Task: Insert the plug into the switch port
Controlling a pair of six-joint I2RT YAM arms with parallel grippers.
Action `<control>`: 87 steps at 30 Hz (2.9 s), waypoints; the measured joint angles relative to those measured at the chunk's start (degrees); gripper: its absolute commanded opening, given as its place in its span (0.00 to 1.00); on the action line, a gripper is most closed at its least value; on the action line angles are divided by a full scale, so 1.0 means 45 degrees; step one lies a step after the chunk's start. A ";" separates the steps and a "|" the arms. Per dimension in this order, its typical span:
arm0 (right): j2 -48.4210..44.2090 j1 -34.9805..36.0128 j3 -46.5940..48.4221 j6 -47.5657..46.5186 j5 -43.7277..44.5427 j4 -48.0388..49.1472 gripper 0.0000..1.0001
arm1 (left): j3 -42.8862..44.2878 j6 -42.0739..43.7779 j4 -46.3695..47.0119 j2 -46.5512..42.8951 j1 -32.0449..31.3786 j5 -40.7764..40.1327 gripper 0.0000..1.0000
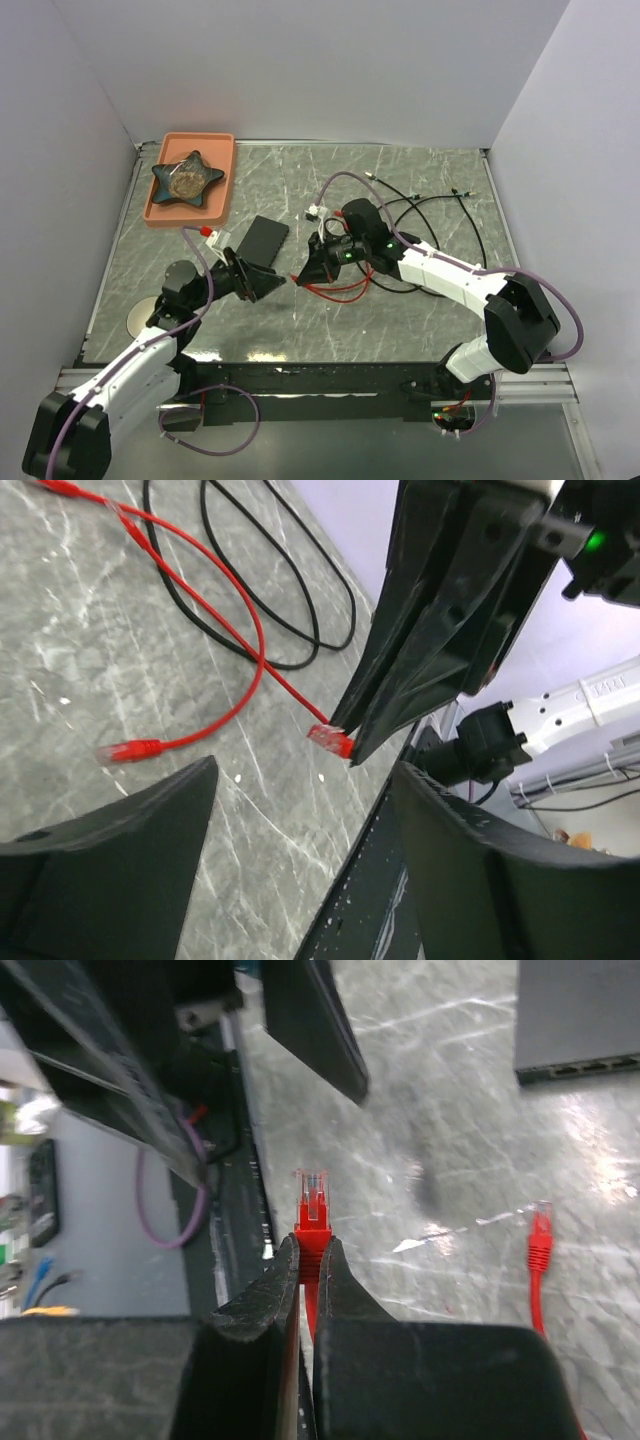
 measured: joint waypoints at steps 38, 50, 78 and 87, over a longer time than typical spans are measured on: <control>0.0058 -0.0398 -0.0165 0.0811 -0.1826 0.0918 0.30 | 0.0651 -0.0364 0.1855 0.1549 -0.1851 -0.0767 0.01; 0.0058 -0.0398 -0.0253 0.0631 -0.1797 0.0709 0.20 | 0.0651 -0.0282 0.1710 0.1399 -0.1894 -0.0986 0.01; 0.1564 -0.2006 0.1690 0.1802 0.1860 -0.1248 0.00 | 0.1637 0.0510 -0.3099 -0.1399 -0.1953 -0.5542 0.96; 0.1632 -0.1195 0.1729 0.0350 0.5736 -0.3245 0.00 | 0.3162 0.0505 -0.6411 -0.0447 -0.1948 -1.0754 0.99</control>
